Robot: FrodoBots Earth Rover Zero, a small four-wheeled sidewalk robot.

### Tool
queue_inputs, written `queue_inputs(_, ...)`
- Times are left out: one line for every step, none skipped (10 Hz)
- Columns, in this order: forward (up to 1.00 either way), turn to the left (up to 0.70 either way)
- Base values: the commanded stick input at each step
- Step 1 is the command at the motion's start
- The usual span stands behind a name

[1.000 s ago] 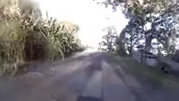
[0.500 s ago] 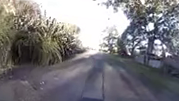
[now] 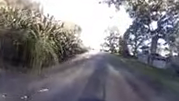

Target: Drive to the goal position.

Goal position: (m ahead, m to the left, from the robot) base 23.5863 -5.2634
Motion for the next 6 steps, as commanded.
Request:
queue_inputs(1.00, -0.40)
queue_inputs(1.00, 0.00)
queue_inputs(1.00, 0.00)
queue_inputs(1.00, 0.00)
queue_inputs(1.00, 0.00)
queue_inputs(1.00, 0.00)
